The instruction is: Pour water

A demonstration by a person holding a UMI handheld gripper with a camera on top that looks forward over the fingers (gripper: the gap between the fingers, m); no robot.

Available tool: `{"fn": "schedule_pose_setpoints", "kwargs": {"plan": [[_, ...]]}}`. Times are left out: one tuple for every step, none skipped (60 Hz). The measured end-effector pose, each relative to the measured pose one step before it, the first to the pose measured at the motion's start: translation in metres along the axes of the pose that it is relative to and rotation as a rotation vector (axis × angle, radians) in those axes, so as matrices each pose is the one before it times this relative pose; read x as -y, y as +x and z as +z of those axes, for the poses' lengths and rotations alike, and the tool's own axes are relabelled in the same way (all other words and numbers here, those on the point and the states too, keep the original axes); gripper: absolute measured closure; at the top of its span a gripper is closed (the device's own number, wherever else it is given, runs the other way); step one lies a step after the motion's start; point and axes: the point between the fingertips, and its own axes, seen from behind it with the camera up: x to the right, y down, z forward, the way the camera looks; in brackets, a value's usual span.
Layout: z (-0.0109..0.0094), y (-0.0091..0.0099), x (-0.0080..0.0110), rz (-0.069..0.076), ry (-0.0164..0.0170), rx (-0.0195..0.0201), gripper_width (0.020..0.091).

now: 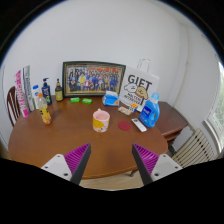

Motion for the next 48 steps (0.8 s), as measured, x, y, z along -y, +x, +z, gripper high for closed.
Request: {"fn": "schedule_pose_setpoints", "kwargs": {"plan": [[0.00011, -0.00202, -0.00091, 0.0004, -0.00341, 0.0046, 0.0253], [0.00043, -0.0027, -0.00109, 0.0001, -0.00424, 0.00486, 0.025], [0.00084, -0.00342, -0.00111, 0.0001, -0.0045, 0.00506, 0.0248], [0.00134, -0.00388, -0.00098, -0.0007, -0.00451, 0.00485, 0.0249], [0.00137, -0.0043, -0.00081, -0.0014, -0.00427, 0.00442, 0.0248], [0.0013, -0.00458, -0.00082, -0.0015, -0.00367, 0.0045, 0.0249], [0.00137, -0.0049, -0.00062, -0.0018, -0.0031, 0.00442, 0.0249], [0.0015, -0.00529, -0.0009, -0.0026, -0.00268, 0.00465, 0.0248], [0.00035, -0.00325, -0.00224, -0.0047, -0.00156, 0.00675, 0.0249], [0.00249, -0.0064, -0.00054, -0.0042, -0.00215, 0.00571, 0.025], [0.00183, -0.00682, -0.00072, -0.0042, -0.00275, 0.00682, 0.0248], [0.00201, -0.00705, -0.00073, -0.0044, -0.00215, 0.008, 0.025], [0.00193, -0.00738, -0.00039, -0.0045, -0.00063, 0.00834, 0.0251], [0.00176, -0.00785, -0.00008, -0.0039, 0.00072, 0.00934, 0.0254], [0.00198, -0.00809, 0.0002, -0.0032, 0.00128, 0.00927, 0.0252], [0.00223, -0.00885, 0.00045, -0.003, 0.00163, 0.01021, 0.0248], [0.00219, -0.00939, 0.00045, -0.0034, 0.001, 0.01139, 0.0248], [0.00246, -0.00984, 0.00058, -0.0031, 0.00179, 0.01291, 0.0248], [0.00263, -0.01015, 0.00062, -0.0026, 0.00202, 0.01368, 0.0247], [0.0009, -0.01268, 0.00329, 0.0008, -0.00153, 0.0119, 0.0244], [0.00306, -0.01025, 0.00104, -0.0016, 0.00216, 0.01298, 0.0242], [0.00343, -0.01096, 0.00144, -0.001, 0.0034, 0.01356, 0.024], [0.00381, -0.01131, 0.00214, -0.0006, 0.0047, 0.01396, 0.0238], [0.00417, -0.01215, 0.00267, -0.0005, 0.00563, 0.01437, 0.0237], [0.00471, -0.01147, 0.00279, -0.0012, 0.00701, 0.01527, 0.0239], [0.00515, -0.0116, 0.00297, -0.0011, 0.00712, 0.01466, 0.0237], [0.00542, -0.01083, 0.00312, -0.0012, 0.00786, 0.01332, 0.0235], [0.00607, -0.01062, 0.00327, -0.001, 0.00882, 0.01258, 0.0242], [0.00645, -0.0105, 0.00354, -0.0003, 0.00913, 0.01044, 0.0243], [0.00689, -0.01002, 0.0034, 0.0004, 0.00751, 0.00832, 0.0245], [0.0071, -0.00925, 0.003, 0.0009, 0.00716, 0.00734, 0.0247], [0.00724, -0.00939, 0.00367, 0.0012, 0.00722, 0.00649, 0.0246], [0.00762, -0.00907, 0.00374, 0.0017, 0.00852, 0.00657, 0.0246], [0.00793, -0.00878, 0.00417, 0.0022, 0.00923, 0.0069, 0.0244], [0.00826, -0.00821, 0.00399, 0.0023, 0.00947, 0.00668, 0.0242], [0.00849, -0.00782, 0.00389, 0.0023, 0.00928, 0.00616, 0.0247], [0.00888, -0.00757, 0.00383, 0.0025, 0.00872, 0.00561, 0.0243], [0.00916, -0.00706, 0.00375, 0.0028, 0.0079, 0.00516, 0.0245], [0.00936, -0.00647, 0.00376, 0.0033, 0.00831, 0.0043, 0.0246], [0.00943, -0.00576, 0.00369, 0.0029, 0.00911, 0.00384, 0.0244], [0.00955, -0.0051, 0.00402, 0.0026, 0.01019, 0.00296, 0.0246], [0.00979, -0.00475, 0.00423, 0.0023, 0.01058, 0.00244, 0.0248], [0.00982, -0.00415, 0.00367, 0.0026, 0.01122, 0.00089, 0.0247], [0.00996, -0.00369, 0.00346, 0.0025, 0.01109, 0.00029, 0.0246], [0.00971, -0.00333, 0.00309, 0.0014, 0.01028, 0.00063, 0.0246], [0.00942, -0.00324, 0.00259, 0.0009, 0.00823, 0.00081, 0.0247], [0.00941, -0.00295, 0.00188, 0.0007, 0.00601, 0.00153, 0.0248], [0.00928, -0.00253, 0.00153, 0.0008, 0.00552, 0.00184, 0.0249]]}}
